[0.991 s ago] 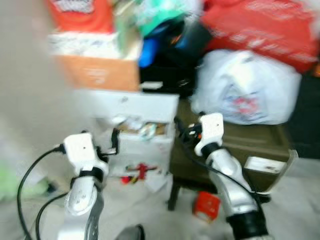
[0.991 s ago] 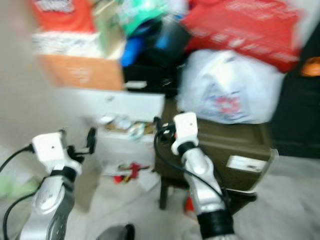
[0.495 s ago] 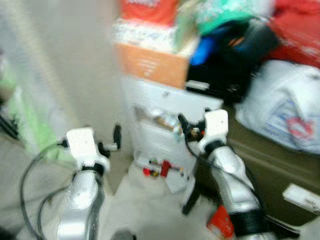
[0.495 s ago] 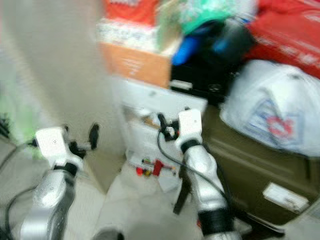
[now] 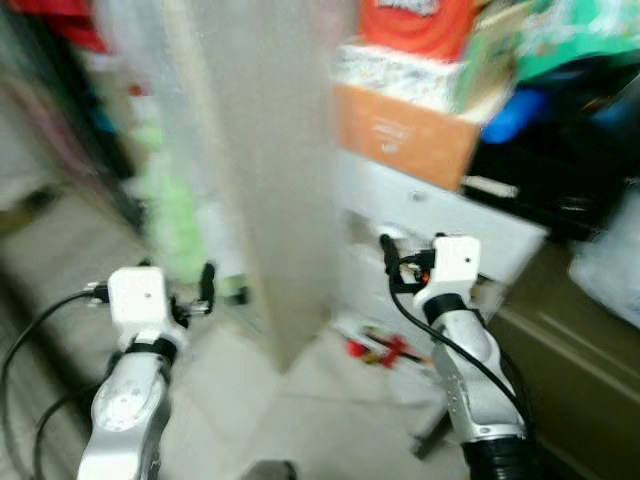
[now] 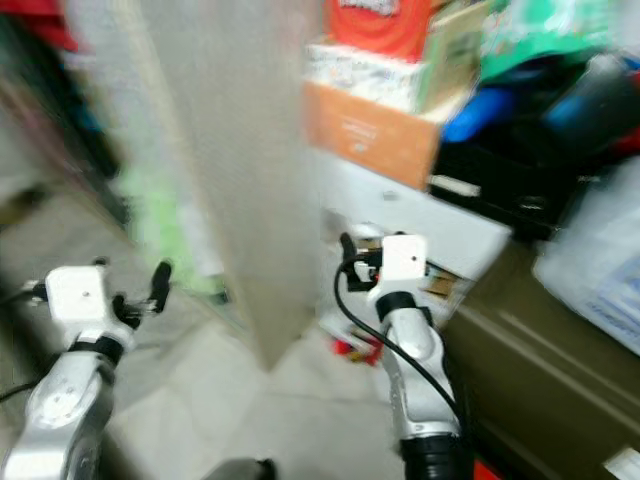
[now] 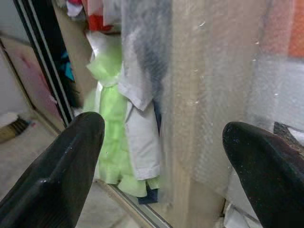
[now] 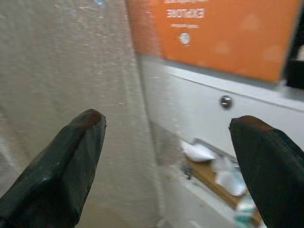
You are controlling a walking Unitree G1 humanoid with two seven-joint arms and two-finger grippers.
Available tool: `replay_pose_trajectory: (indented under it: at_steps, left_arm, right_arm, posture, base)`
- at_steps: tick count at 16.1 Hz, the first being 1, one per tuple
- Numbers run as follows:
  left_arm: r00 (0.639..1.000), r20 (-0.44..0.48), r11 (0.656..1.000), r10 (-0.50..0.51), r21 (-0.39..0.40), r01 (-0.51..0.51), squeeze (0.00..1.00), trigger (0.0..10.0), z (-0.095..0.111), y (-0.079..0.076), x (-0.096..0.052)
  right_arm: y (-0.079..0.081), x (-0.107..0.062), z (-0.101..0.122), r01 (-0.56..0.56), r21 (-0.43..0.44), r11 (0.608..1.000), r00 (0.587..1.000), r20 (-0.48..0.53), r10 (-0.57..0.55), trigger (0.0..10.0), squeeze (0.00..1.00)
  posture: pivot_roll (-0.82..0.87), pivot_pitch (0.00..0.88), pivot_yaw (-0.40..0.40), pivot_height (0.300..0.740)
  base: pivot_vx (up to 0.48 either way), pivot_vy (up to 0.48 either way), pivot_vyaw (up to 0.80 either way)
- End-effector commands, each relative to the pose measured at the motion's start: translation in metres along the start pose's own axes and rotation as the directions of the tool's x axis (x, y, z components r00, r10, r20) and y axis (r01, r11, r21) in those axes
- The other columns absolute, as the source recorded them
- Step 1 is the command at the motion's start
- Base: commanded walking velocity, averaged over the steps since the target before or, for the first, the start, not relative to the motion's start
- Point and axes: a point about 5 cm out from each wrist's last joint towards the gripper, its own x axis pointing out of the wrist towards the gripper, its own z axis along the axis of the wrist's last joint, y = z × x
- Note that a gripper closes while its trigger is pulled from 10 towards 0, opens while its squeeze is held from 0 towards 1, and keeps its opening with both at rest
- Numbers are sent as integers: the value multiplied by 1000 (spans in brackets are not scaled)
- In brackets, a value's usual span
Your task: Clean up the room
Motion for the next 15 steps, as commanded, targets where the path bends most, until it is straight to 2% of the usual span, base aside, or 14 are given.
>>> replay_pose_trajectory:
  at_steps: [1, 5, 8, 12, 13, 15]
  left_arm:
    - [999, -13, 999, -43, 9, 43, 0, 10000, -3, -5, 6]
    - [998, -7, 998, -65, -2, 65, 0, 10000, -3, -10, 12]
    - [1000, -9, 1000, -5, -14, 5, 0, 10000, -3, -8, 8]
    - [998, -4, 997, 70, -25, -70, 0, 10000, -4, -3, 2]
    - [995, 2, 994, 102, -33, -102, 0, 10000, -5, -2, -1]
    - [993, 2, 992, 117, -35, -117, 0, 10000, -5, -3, -3]
  right_arm:
    - [1, 0, 4, 17, 0, 1000, 1000, 24, -17, 10000, 0]
    - [-3, -5, 8, 28, -20, 999, 999, 37, -27, 10000, 0]
    - [-7, -7, 7, 1, -44, 999, 1000, 24, 0, 10000, 0]
    - [8, 6, 10, -99, -53, 994, 995, 25, 100, 10000, 0]
    - [17, 14, 13, -150, -54, 987, 988, 30, 152, 10000, 0]
    - [20, 18, 15, -174, -53, 983, 984, 31, 176, 10000, 0]
  posture:
    - [-23, 0, 99, 740]
    - [-50, 0, 100, 740]
    - [-40, 1, 61, 740]
    - [18, 0, -10, 740]
    - [33, 0, -36, 740]
    - [41, 0, -50, 740]
  base:
    - [0, 0, 800]
    - [0, 0, 800]
    - [0, 0, 800]
    - [0, 0, 800]
    - [0, 0, 800]
    - [0, 0, 800]
